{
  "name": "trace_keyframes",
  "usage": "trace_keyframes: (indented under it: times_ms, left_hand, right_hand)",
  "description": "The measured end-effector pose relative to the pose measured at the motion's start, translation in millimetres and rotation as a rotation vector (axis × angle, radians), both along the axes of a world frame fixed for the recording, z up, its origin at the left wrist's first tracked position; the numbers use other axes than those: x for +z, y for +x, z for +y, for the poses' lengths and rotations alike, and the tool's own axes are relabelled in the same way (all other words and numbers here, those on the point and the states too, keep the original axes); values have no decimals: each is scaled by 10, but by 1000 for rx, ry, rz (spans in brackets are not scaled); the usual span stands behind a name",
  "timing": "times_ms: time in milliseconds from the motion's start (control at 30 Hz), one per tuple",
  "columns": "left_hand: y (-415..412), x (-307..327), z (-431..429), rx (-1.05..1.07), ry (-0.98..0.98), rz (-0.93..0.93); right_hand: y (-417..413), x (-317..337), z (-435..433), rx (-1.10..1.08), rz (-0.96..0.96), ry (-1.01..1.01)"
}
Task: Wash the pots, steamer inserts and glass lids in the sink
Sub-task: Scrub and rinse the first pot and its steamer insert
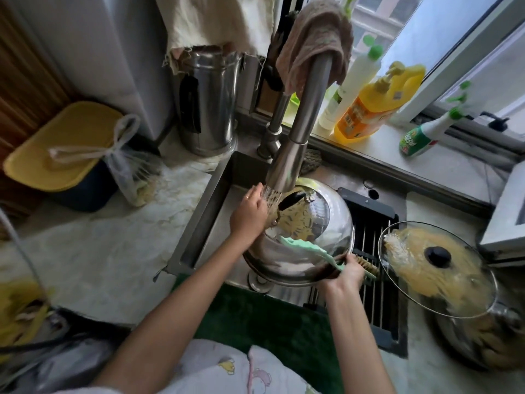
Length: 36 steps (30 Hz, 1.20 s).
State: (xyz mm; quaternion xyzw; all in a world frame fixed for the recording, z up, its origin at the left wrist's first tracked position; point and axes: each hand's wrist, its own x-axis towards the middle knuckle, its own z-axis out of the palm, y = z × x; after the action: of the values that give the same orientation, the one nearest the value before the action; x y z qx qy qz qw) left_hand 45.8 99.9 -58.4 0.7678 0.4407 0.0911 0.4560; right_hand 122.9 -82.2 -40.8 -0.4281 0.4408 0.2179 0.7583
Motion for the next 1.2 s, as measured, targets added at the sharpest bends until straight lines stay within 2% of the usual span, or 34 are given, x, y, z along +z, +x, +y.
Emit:
trace_keyframes:
  times_ms: [67, 167, 233, 333, 367, 433, 533, 633, 700, 833, 867, 900, 967, 1033, 1100, 1133, 1200]
  left_hand:
    - [-141, 51, -337, -49, 144, 54]
    - [-278, 198, -568, -181, 311, -12]
    - [-194, 210, -333, -150, 241, -130]
    - [-73, 230, 72, -42, -124, -204]
    - [-49, 219, 106, -27, -162, -183]
    - [-56, 193, 1, -61, -16, -94]
    - [-176, 106, -373, -256, 290, -24]
    - [-97, 112, -335, -355, 354, -39]
    - [29, 145, -165, -269, 291, -70]
    - [52, 118, 153, -96, -181, -140]
    - [-11, 93, 89, -101, -175, -155]
    - [-81, 83, -10, -117, -78, -155]
    - [-155, 28, -246, -269, 261, -131]
    - [-68, 44, -236, -433, 423, -143]
    - [69, 64, -34, -356, 249, -165]
    - [116, 84, 60, -247, 44, -112]
    - [70, 35, 180, -77, -133, -182]
  right_hand:
    - [9, 101, 33, 54, -21, -30]
    - [50, 194, 40, 140, -27, -75]
    - [88, 171, -13, 198, -24, -60]
    - [200, 82, -126, 255, -3, -70]
    - [223, 83, -149, 271, 0, -72]
    - [276, 66, -179, 284, -10, -65]
    - [295, 81, -200, 310, -29, -88]
    - [328, 93, -204, 357, -36, -128]
    - [313, 81, -200, 369, -36, -137]
    - [279, 164, -163, 369, -108, -109]
    - [293, 155, -171, 356, -126, -102]
    - [322, 146, -159, 355, -137, -93]
    - [354, 110, -163, 369, -122, -101]
    - [351, 89, -143, 411, -122, -96]
    - [310, 140, -120, 426, -122, -90]
    - [292, 179, -106, 417, -129, -78]
    - [265, 225, -104, 376, -125, -72]
